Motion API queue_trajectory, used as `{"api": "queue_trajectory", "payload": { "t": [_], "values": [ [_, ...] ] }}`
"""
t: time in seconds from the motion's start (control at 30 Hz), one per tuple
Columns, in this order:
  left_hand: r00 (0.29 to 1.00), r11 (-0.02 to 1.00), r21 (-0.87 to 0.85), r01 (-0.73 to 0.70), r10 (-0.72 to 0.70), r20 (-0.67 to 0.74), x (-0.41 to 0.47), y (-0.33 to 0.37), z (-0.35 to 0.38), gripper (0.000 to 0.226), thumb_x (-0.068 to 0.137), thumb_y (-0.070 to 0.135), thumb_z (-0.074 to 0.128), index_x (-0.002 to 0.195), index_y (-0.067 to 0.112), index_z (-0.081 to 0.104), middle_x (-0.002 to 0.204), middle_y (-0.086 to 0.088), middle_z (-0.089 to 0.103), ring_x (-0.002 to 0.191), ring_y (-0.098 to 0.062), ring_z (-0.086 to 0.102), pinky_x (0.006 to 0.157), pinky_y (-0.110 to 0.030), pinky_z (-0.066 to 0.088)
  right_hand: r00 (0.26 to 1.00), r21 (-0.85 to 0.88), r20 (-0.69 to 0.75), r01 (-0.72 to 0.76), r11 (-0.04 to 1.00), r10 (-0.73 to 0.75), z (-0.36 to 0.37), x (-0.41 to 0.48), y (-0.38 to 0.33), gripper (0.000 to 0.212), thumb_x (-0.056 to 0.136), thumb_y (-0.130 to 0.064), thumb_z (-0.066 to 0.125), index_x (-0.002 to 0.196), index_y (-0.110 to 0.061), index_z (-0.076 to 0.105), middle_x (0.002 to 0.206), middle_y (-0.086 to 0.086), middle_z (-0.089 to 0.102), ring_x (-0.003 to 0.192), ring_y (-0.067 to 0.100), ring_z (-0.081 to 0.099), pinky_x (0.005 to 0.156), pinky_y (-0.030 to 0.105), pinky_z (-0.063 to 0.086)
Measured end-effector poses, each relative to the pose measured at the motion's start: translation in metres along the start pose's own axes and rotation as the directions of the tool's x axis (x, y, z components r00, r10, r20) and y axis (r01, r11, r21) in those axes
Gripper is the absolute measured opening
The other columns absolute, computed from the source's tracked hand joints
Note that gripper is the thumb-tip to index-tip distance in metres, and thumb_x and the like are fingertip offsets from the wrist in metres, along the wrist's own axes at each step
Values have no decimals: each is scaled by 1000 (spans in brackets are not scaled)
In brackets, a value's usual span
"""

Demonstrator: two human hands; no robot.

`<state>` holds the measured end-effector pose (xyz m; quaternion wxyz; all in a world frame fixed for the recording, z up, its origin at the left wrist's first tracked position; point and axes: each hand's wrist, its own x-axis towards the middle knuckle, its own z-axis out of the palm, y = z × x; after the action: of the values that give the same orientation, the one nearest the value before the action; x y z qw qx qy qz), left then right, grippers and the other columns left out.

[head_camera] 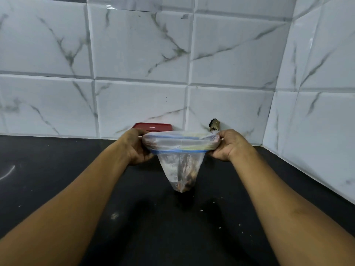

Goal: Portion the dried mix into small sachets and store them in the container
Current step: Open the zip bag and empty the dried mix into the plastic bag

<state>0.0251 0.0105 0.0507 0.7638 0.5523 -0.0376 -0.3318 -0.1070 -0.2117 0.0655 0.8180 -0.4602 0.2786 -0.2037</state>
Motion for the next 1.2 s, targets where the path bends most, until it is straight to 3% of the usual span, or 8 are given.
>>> {"api": "queue_trajectory", "payload": {
  "t": [0.1,0.27,0.4,0.5,0.63,0.77,0.93,1.2],
  "values": [
    [985,927,361,-103,147,-96,-5,-10,-4,16,97,22,58,86,12,61,79,-8,63,69,-21,62,52,-29,54,990,-212,-36,126,969,-137,2,5,3,19,102,-2,42,99,-4,61,63,7,66,52,18,66,45,28,53],
    [816,448,778,-440,561,139,5,-2,-3,5,95,14,66,97,15,71,105,-10,72,94,-25,65,82,-36,53,920,-615,59,339,712,-386,-6,14,-3,7,97,-7,58,102,-4,62,94,18,65,78,26,65,69,38,56],
    [821,119,869,-480,409,397,7,2,32,41,96,44,68,130,21,65,118,1,69,111,-20,65,101,-38,52,873,-684,138,425,593,-467,-7,10,-7,32,95,0,57,123,16,57,118,39,61,88,26,60,74,40,51],
    [817,-86,883,-461,347,460,11,-1,50,45,94,50,69,132,25,64,110,6,67,105,-16,66,93,-31,51,839,-796,201,440,415,-506,-10,0,-5,27,96,-10,63,121,-4,66,117,16,68,103,22,64,79,32,50],
    [847,34,889,-456,323,422,16,-2,56,21,96,29,69,89,11,78,82,-1,79,76,-15,71,80,-40,61,702,-900,239,420,119,-671,-16,-25,-3,19,97,-29,64,93,-10,66,82,1,68,75,20,65,66,33,50],
    [904,327,868,-375,337,264,15,-2,54,22,95,18,68,86,0,77,68,-5,74,60,-15,67,60,-28,58,968,-934,168,218,283,-188,-7,-51,10,42,105,-38,57,94,0,72,68,9,73,48,17,64,43,23,47],
    [953,585,761,-280,265,146,11,-11,50,15,95,10,68,93,-4,74,84,-20,76,76,-29,71,86,-45,61,993,-967,80,55,248,90,9,-49,39,65,107,-56,41,99,1,70,68,10,76,50,17,71,46,20,50],
    [979,765,611,-203,160,125,6,-21,43,29,100,25,67,113,0,73,108,-17,77,106,-32,71,99,-44,57,986,-642,146,159,750,-84,18,-30,57,20,98,-2,48,110,0,64,78,16,74,68,28,75,58,35,63]
  ]
}}
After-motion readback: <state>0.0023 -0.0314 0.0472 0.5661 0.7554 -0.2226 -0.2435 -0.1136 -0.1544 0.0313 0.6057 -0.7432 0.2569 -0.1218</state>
